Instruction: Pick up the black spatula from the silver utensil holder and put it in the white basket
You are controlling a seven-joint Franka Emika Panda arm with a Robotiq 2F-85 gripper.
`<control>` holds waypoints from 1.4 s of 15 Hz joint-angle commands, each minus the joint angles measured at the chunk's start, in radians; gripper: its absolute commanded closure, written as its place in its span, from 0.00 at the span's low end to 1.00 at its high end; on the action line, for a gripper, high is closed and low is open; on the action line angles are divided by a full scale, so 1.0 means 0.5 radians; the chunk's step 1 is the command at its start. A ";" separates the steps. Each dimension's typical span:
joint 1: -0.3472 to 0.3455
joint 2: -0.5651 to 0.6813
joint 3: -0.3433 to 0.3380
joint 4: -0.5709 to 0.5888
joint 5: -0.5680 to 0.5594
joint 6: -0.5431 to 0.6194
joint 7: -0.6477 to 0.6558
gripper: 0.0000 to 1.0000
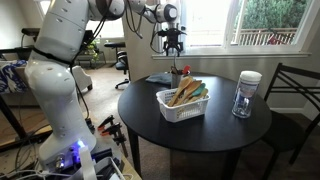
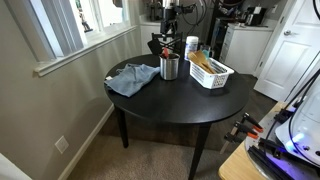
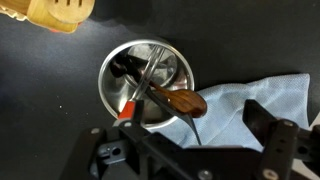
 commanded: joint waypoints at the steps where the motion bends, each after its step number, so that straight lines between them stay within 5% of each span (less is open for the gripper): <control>1: -0.008 0.102 0.049 0.174 0.001 -0.046 -0.134 0.00; 8: 0.029 0.153 0.059 0.227 -0.154 0.038 -0.414 0.00; 17: 0.023 0.146 0.072 0.220 -0.121 -0.003 -0.343 0.00; 21: 0.078 0.183 0.002 0.188 -0.211 0.263 -0.227 0.00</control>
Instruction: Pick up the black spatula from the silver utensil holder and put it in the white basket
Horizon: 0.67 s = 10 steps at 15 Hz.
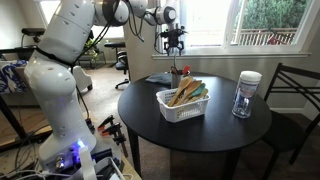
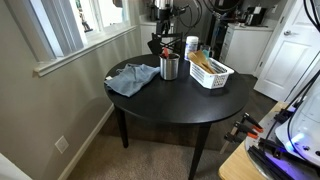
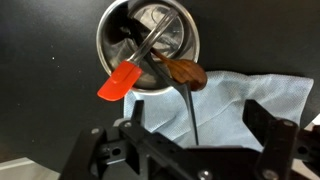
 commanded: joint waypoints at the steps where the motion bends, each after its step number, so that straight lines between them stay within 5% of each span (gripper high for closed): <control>1: 0.052 0.034 -0.058 -0.029 -0.102 0.211 0.101 0.00; 10: 0.040 0.124 -0.030 -0.112 -0.058 0.712 0.178 0.00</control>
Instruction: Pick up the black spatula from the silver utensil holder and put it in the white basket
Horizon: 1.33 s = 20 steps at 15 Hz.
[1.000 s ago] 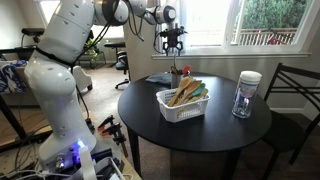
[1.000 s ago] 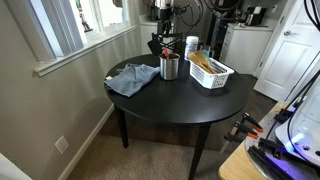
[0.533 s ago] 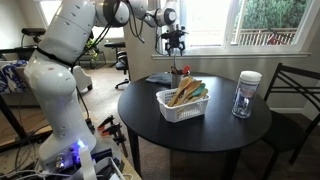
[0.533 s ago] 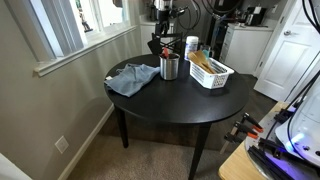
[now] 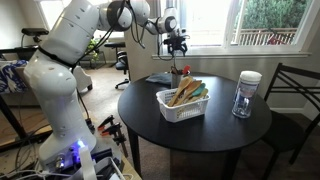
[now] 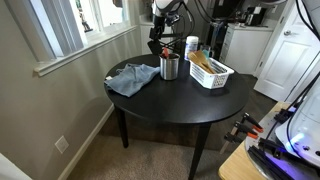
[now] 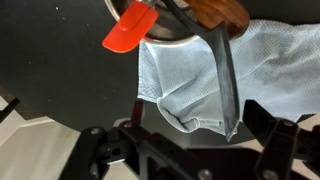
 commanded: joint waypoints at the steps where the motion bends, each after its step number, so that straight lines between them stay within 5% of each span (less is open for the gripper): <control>1: 0.020 -0.023 0.000 -0.081 -0.002 0.028 0.101 0.00; 7: 0.080 -0.033 -0.016 -0.112 -0.021 0.003 0.238 0.00; 8: 0.086 -0.033 -0.020 -0.113 -0.023 0.003 0.253 0.25; 13: 0.119 -0.029 -0.063 -0.107 -0.056 -0.024 0.362 0.53; 20: 0.199 0.006 -0.195 0.032 -0.182 -0.584 0.678 0.99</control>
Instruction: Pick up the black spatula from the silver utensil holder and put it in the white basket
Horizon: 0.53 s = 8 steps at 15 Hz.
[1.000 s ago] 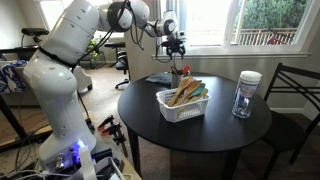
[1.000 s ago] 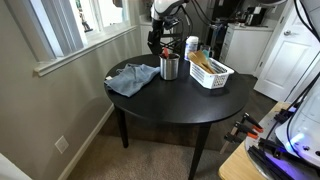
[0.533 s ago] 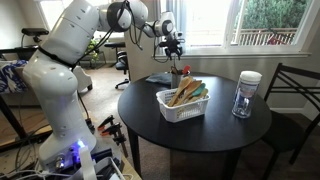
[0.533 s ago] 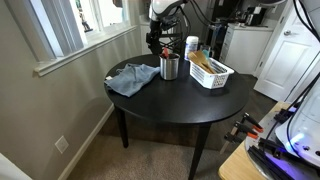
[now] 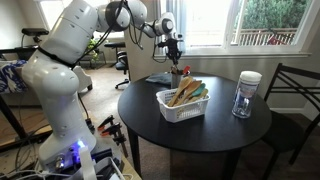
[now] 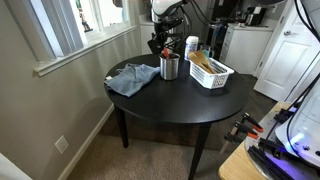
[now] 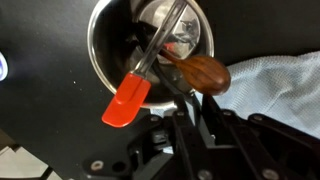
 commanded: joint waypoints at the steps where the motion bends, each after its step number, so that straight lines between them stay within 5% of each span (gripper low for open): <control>1: 0.023 -0.008 -0.031 0.052 -0.059 -0.224 0.137 0.99; 6: 0.013 -0.020 -0.009 0.063 -0.062 -0.231 0.088 1.00; 7: 0.008 -0.025 0.000 0.055 -0.059 -0.214 0.059 0.74; 8: 0.006 -0.027 0.007 0.053 -0.057 -0.212 0.037 0.73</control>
